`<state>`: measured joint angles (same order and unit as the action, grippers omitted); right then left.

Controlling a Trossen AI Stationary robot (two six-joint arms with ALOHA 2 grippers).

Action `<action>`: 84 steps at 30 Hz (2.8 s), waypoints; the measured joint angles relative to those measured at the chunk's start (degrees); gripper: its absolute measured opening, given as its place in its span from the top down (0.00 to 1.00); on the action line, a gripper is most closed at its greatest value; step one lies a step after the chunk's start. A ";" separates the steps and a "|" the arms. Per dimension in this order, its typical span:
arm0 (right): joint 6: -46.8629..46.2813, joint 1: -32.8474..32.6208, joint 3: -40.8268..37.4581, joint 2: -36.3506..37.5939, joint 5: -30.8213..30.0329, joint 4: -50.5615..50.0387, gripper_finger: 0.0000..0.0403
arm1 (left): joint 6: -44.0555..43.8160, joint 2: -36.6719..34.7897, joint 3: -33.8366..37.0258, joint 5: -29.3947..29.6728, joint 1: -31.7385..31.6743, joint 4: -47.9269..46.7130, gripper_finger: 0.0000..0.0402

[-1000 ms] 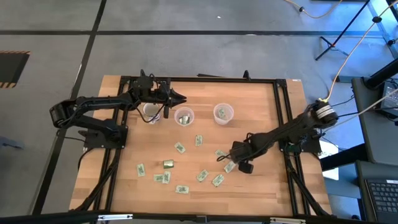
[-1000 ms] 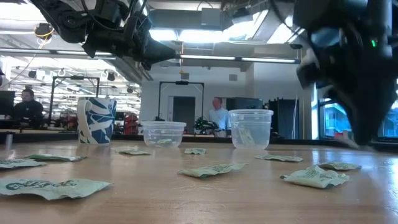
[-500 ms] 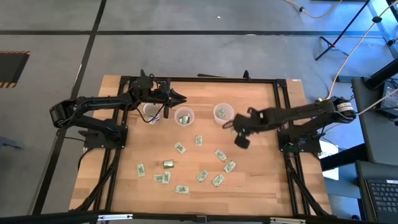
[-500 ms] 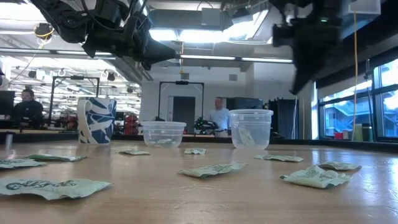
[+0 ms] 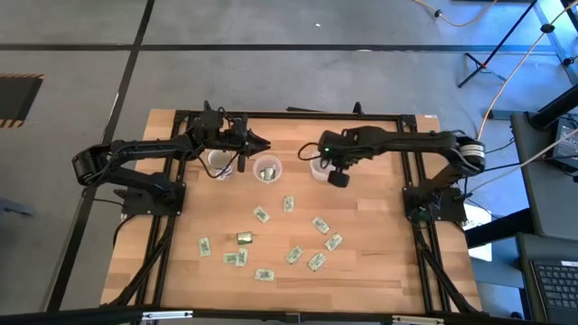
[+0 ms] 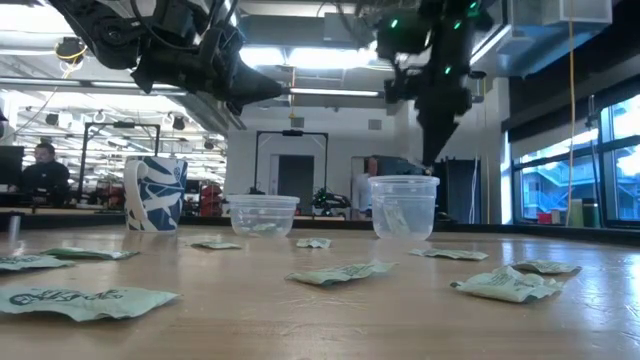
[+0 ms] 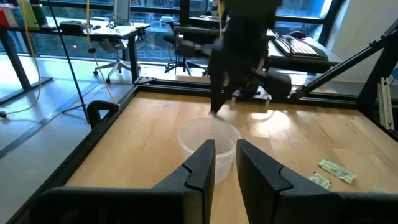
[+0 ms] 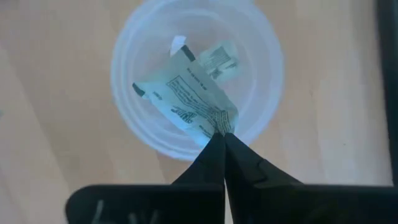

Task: Pick and place items into bin
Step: Put the white stevia packet into the right transparent bin, then put the white stevia packet in the right transparent container

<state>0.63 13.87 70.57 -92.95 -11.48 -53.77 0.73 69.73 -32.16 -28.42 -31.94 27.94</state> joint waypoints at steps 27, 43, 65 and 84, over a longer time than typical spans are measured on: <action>2.11 0.24 1.86 -6.49 -3.46 -1.29 0.76 | 0.02 0.00 0.00 0.02 0.00 -1.24 0.85; -0.11 -10.69 12.89 -0.01 -3.36 -4.04 0.71 | 0.02 0.00 0.00 0.02 0.00 -1.22 0.85; 1.66 -22.12 -15.46 0.11 10.16 31.94 0.71 | 0.04 0.00 0.00 0.00 0.01 -1.31 0.85; 3.06 -22.05 -24.00 -5.50 12.87 46.47 0.71 | 0.04 0.00 0.00 0.02 0.01 -1.25 0.85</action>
<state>3.68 -8.19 46.57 -98.45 1.39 -7.30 0.78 69.73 -32.16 -28.40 -31.93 26.70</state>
